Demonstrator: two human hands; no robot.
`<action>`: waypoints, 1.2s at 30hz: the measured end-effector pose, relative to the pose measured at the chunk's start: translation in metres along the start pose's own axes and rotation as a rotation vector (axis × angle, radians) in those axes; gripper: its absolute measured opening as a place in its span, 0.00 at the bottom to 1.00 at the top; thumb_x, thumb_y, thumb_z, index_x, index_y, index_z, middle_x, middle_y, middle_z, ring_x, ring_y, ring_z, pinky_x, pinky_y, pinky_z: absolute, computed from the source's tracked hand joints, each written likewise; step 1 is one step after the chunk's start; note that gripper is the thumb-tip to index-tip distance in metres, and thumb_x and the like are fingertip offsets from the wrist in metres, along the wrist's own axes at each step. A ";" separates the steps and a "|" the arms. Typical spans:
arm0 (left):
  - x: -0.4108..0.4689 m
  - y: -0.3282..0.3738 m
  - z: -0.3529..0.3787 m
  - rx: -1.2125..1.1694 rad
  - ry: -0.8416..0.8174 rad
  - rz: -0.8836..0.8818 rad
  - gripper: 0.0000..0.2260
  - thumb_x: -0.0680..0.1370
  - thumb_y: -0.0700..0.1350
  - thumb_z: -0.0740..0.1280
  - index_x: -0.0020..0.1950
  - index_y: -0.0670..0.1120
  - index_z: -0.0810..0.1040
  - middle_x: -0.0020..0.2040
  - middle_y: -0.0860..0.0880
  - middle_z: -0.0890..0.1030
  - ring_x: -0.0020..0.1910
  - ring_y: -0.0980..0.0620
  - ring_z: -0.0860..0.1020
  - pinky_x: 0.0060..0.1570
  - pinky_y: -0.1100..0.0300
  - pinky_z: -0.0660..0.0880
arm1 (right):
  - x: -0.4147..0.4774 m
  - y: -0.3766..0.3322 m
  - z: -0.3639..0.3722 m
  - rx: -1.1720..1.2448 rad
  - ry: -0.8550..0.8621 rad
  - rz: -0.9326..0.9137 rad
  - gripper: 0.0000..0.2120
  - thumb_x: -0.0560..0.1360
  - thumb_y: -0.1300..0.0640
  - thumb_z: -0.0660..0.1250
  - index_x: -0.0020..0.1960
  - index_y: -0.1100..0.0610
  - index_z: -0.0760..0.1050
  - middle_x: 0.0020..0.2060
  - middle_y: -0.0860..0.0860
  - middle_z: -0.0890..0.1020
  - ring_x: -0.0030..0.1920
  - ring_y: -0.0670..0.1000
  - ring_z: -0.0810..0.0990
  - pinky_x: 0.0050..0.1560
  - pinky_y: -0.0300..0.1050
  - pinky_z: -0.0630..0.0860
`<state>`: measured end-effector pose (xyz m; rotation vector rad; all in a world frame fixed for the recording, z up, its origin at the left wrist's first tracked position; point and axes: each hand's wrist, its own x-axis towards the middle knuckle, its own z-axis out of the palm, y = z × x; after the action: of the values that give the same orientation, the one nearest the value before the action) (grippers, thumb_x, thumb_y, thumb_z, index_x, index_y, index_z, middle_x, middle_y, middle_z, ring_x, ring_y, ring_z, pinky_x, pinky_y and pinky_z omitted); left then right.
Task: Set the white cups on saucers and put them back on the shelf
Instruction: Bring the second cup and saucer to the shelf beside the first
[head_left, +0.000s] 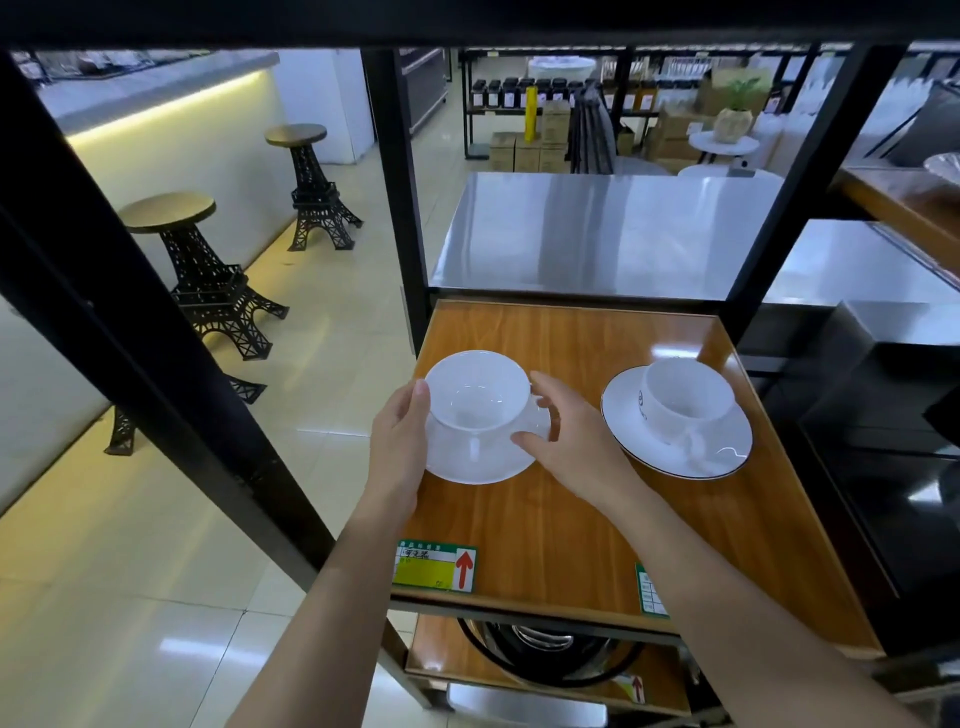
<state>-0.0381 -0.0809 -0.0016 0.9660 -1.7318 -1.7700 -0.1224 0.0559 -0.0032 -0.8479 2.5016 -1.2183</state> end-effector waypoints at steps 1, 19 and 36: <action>0.000 -0.001 -0.001 -0.008 0.054 0.006 0.14 0.81 0.50 0.57 0.61 0.47 0.75 0.55 0.50 0.79 0.53 0.51 0.76 0.45 0.61 0.72 | -0.001 0.000 0.000 -0.010 0.050 0.033 0.29 0.74 0.53 0.68 0.72 0.51 0.62 0.65 0.50 0.74 0.63 0.50 0.74 0.60 0.47 0.74; 0.011 -0.034 -0.025 0.299 0.093 0.027 0.12 0.78 0.44 0.63 0.60 0.49 0.79 0.54 0.48 0.81 0.54 0.47 0.77 0.59 0.44 0.75 | -0.009 0.011 0.015 0.028 0.038 0.350 0.13 0.77 0.51 0.62 0.57 0.57 0.75 0.43 0.53 0.83 0.42 0.49 0.82 0.48 0.42 0.77; 0.017 -0.036 -0.011 0.690 0.074 0.155 0.16 0.80 0.55 0.56 0.64 0.57 0.76 0.59 0.51 0.81 0.60 0.50 0.73 0.55 0.57 0.51 | -0.008 0.017 0.010 0.228 0.189 0.395 0.14 0.78 0.56 0.61 0.61 0.59 0.74 0.37 0.52 0.80 0.36 0.44 0.76 0.47 0.40 0.69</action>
<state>-0.0354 -0.0978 -0.0392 1.0950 -2.3474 -1.0231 -0.1180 0.0627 -0.0235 -0.1782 2.4426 -1.4512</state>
